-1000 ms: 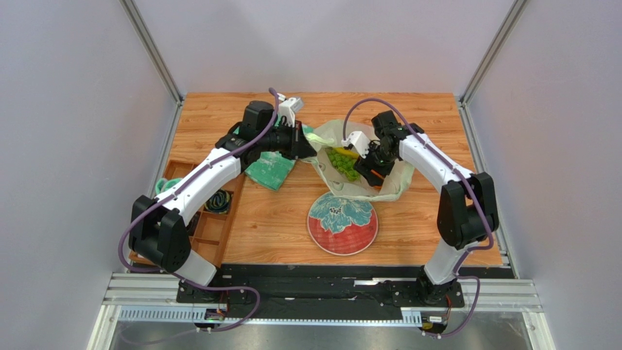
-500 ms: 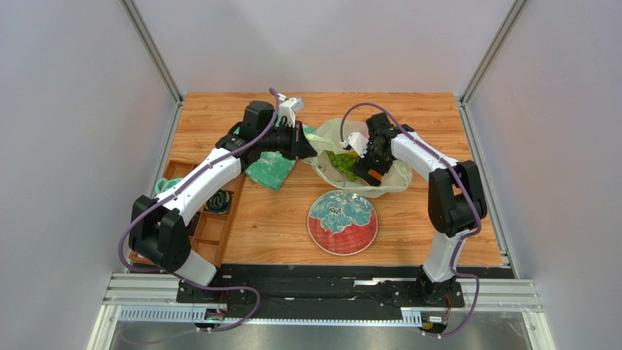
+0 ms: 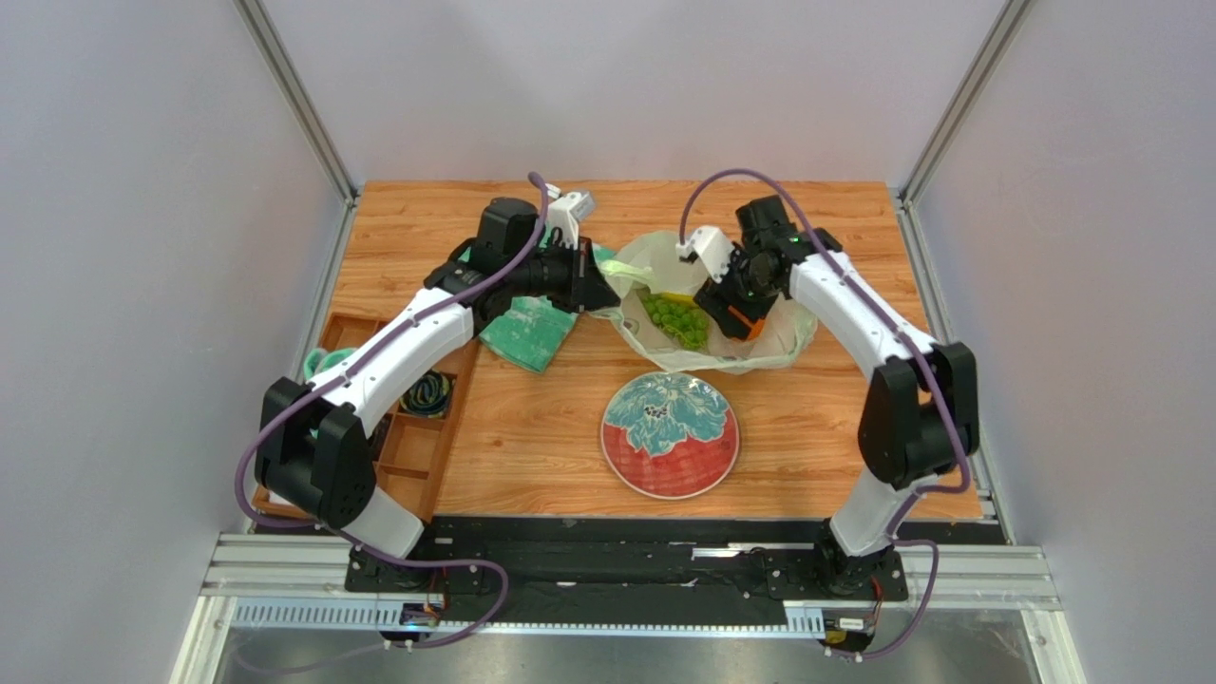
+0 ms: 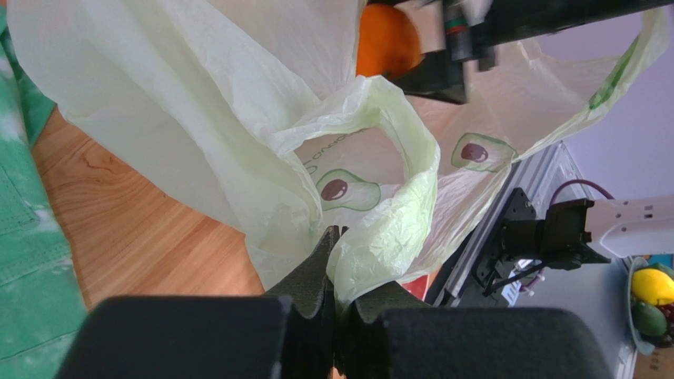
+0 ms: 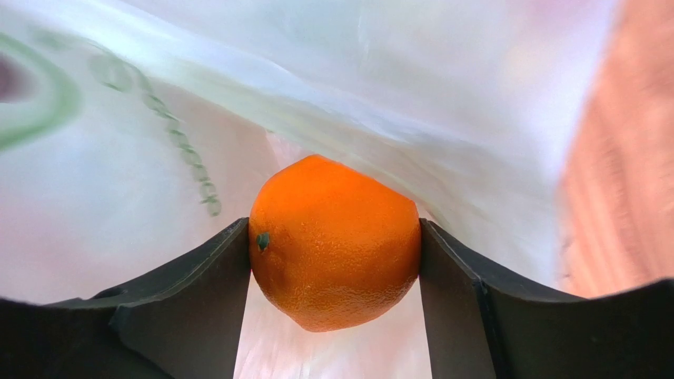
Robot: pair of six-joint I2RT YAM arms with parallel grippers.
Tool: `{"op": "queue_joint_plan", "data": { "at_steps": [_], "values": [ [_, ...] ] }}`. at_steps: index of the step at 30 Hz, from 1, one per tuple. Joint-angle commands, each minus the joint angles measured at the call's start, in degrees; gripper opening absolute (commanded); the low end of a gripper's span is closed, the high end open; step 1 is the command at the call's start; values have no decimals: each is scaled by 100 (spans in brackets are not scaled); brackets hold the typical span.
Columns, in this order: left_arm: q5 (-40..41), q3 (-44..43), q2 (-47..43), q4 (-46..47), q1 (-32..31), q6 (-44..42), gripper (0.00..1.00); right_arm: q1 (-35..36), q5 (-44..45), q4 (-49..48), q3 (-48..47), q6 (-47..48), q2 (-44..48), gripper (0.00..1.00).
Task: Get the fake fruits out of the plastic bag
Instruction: Take out the fake fruit from the plastic bag, then place the fake fruit on the plate.
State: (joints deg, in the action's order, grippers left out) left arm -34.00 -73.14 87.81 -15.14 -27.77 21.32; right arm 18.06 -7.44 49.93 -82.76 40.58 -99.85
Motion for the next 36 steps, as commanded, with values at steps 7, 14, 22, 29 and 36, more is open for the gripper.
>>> {"op": "queue_joint_plan", "data": {
  "at_steps": [7, 14, 22, 29, 36],
  "values": [
    [279, -604, 123, -15, -18, -198, 48, 13, -2023, 561, -636, -867, 1688, 52],
    [-89, -947, -483, -297, 227, -489, 82, 636, -2542, 1509, -1171, -938, 2277, 53],
    [-300, -790, -1678, -262, 1563, -392, 83, 2068, -2648, 1828, -1304, -789, 2119, 53],
    [-265, 62, -2995, -253, 2082, -524, 82, 2816, -2342, 1204, -736, -472, 1636, 52],
    [-405, 994, -4034, -288, 2583, -322, 82, 3449, -1147, -527, 1014, -270, 2031, 53]
  ]
}}
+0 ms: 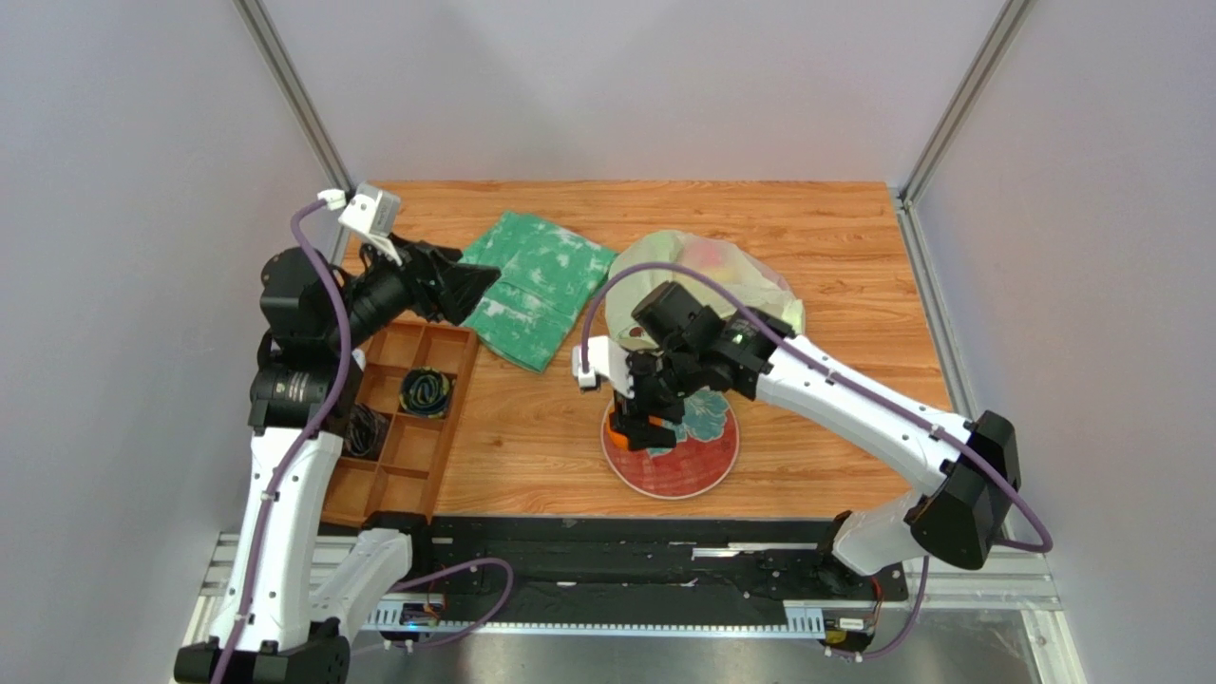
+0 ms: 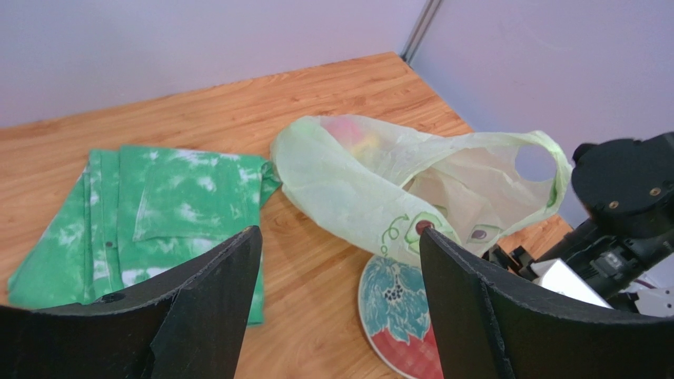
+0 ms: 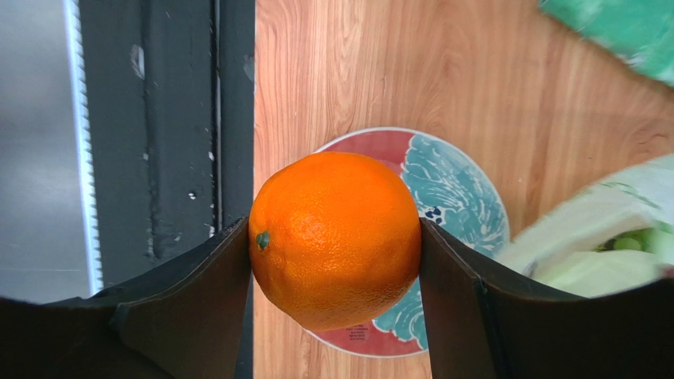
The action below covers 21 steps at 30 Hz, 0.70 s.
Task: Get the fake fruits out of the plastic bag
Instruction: Place the fake fruit on the plate.
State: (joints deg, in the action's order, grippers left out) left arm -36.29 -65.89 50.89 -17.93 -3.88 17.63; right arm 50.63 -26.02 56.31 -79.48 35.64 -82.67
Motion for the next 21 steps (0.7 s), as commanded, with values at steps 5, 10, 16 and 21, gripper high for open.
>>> {"op": "queue_joint_plan", "data": {
  "at_steps": [5, 10, 16, 21],
  "values": [
    [-290, 506, -668, -26, 335, 162, 82, 254, 669, -1237, 742, -65, -195, 56],
    [-457, 752, -704, 123, 362, 355, 81, 263, 230, -1245, 749, -277, -750, 60],
    [-572, 893, -634, 238, 493, 452, 81, 219, -78, -1087, 794, -180, -1153, 64],
    [-677, 920, -607, 264, 581, 461, 81, 61, -201, -886, 460, -163, -1532, 73]
  ]
}}
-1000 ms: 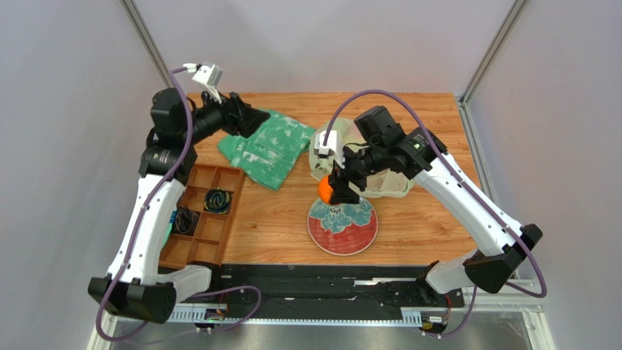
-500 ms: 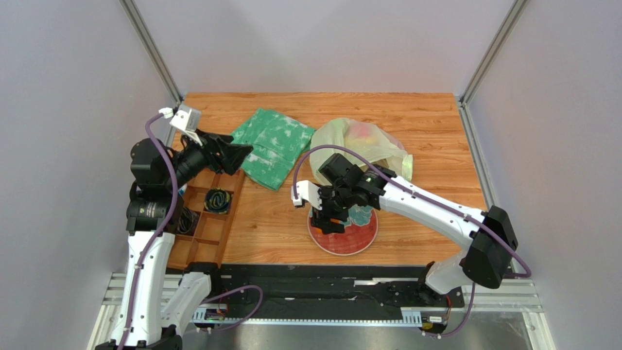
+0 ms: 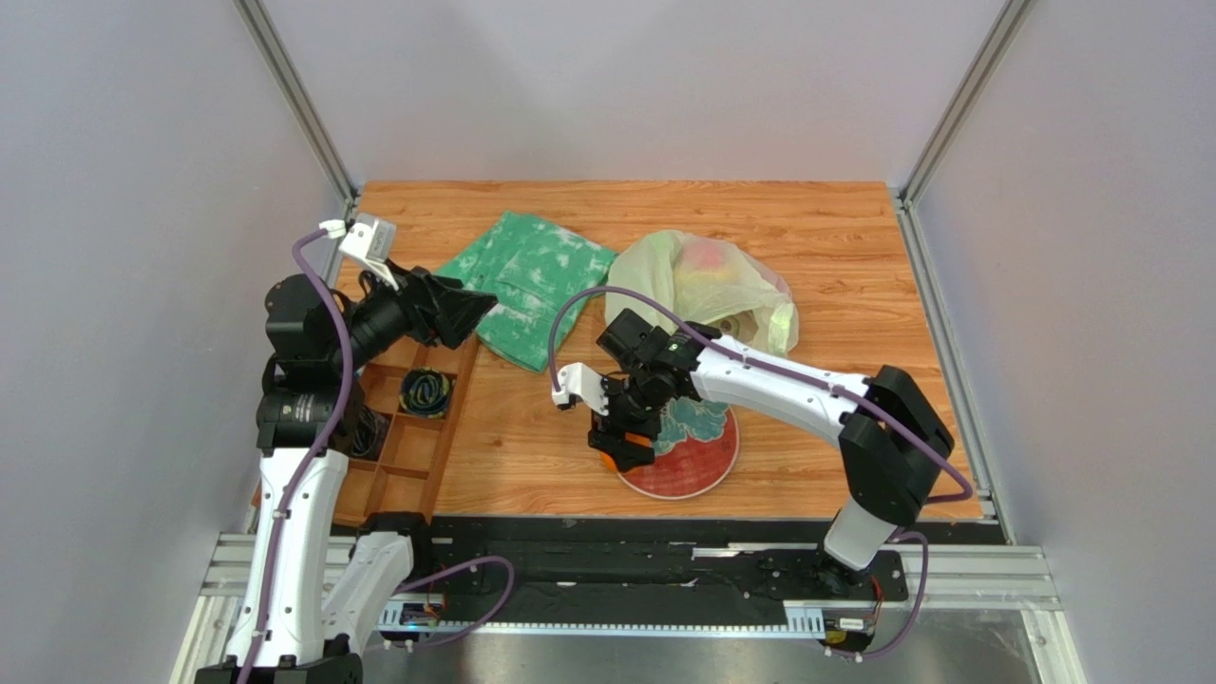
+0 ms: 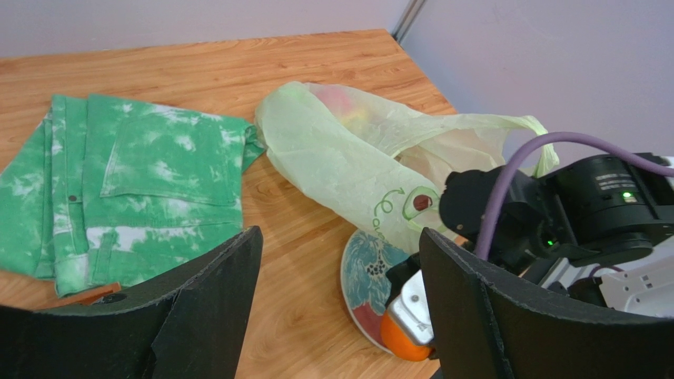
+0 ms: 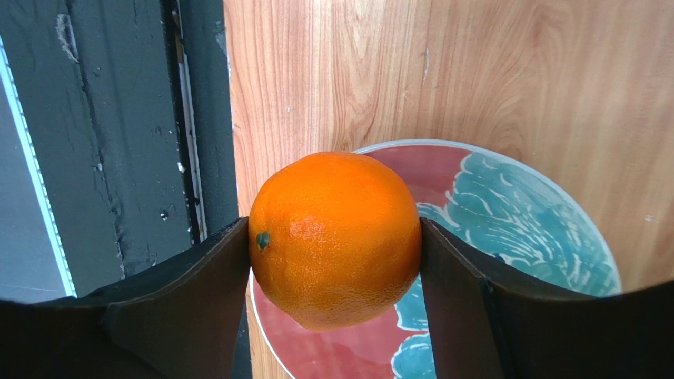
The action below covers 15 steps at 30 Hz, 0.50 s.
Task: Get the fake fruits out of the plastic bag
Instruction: Place the fake fruit on the plate.
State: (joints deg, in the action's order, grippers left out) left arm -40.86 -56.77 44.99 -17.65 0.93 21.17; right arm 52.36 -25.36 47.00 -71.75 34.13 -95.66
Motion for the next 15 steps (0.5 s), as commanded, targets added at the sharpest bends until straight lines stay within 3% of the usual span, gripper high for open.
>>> {"op": "queue_joint_plan", "data": {
  "at_steps": [1, 7, 10, 14, 15],
  "values": [
    [-238, 43, 1, 244, 127, 107, 81, -129, -311, 107, -357, 49, -295, 73],
    [-326, 140, 115, 332, 162, 116, 81, -366, -504, 292, -375, 279, -595, 74],
    [-422, 140, 168, 385, 188, 89, 81, -472, -627, 160, -288, 313, -621, 80],
    [-519, 167, 282, 438, 232, 89, 80, -516, -759, -50, -130, 480, -568, 100],
    [-528, 167, 317, 455, 250, 81, 80, -525, -768, -77, -103, 489, -498, 100]
  ]
}}
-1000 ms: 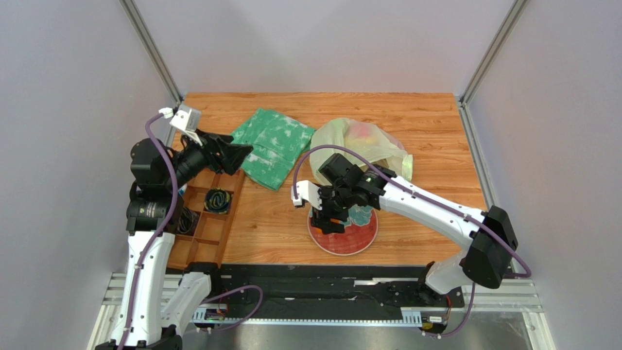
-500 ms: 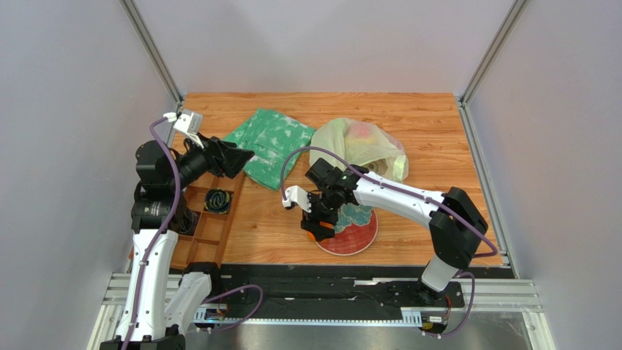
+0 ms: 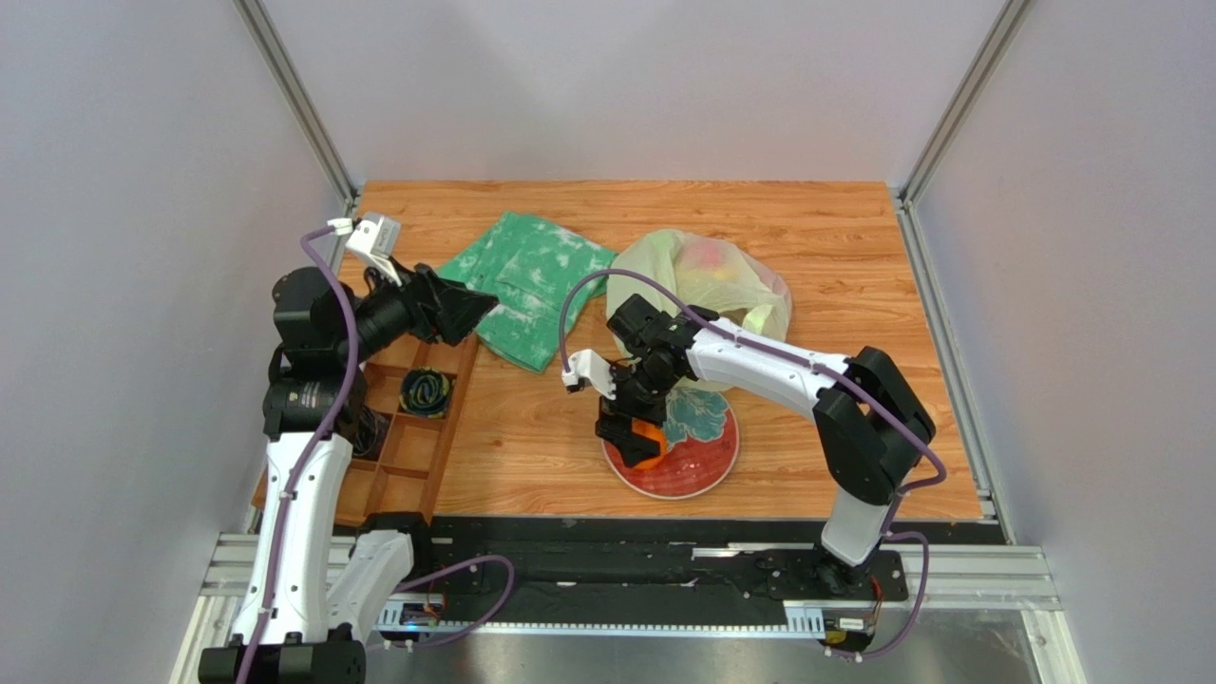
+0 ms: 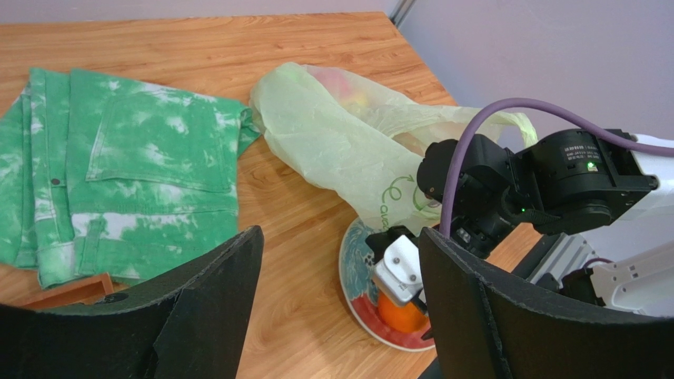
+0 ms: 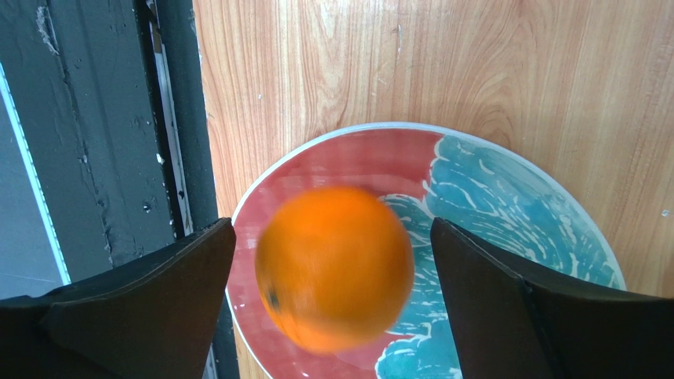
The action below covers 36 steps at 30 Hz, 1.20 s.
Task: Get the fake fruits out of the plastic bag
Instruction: Place the fake fruit on the plate, then adjust the plastic bag at the center of the board.
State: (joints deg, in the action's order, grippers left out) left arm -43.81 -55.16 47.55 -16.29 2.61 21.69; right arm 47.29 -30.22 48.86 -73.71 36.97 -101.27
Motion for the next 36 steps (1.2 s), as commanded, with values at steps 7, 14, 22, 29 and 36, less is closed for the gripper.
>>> {"op": "queue_joint_plan", "data": {
  "at_steps": [7, 14, 22, 29, 36],
  "values": [
    [-207, -83, 246, 434, 73, -51, 79, -27, -950, 729, -1666, -119, 274, 100],
    [-171, -320, 536, 575, 73, 54, 77, 0, -1181, 1248, -3586, -1332, 835, 100],
    [-198, -1172, 1291, -268, -902, -1392, 78, -789, 1017, 292, -1745, -1630, 2629, 93],
    [179, -2200, 2353, -1674, -2236, -3380, 93, -1889, 1685, 133, -619, -1754, 2903, 80],
    [1479, -3439, 3549, -2440, -3977, -5700, 99, -2320, 1835, 141, 146, -2053, 3237, 81]
  ]
}}
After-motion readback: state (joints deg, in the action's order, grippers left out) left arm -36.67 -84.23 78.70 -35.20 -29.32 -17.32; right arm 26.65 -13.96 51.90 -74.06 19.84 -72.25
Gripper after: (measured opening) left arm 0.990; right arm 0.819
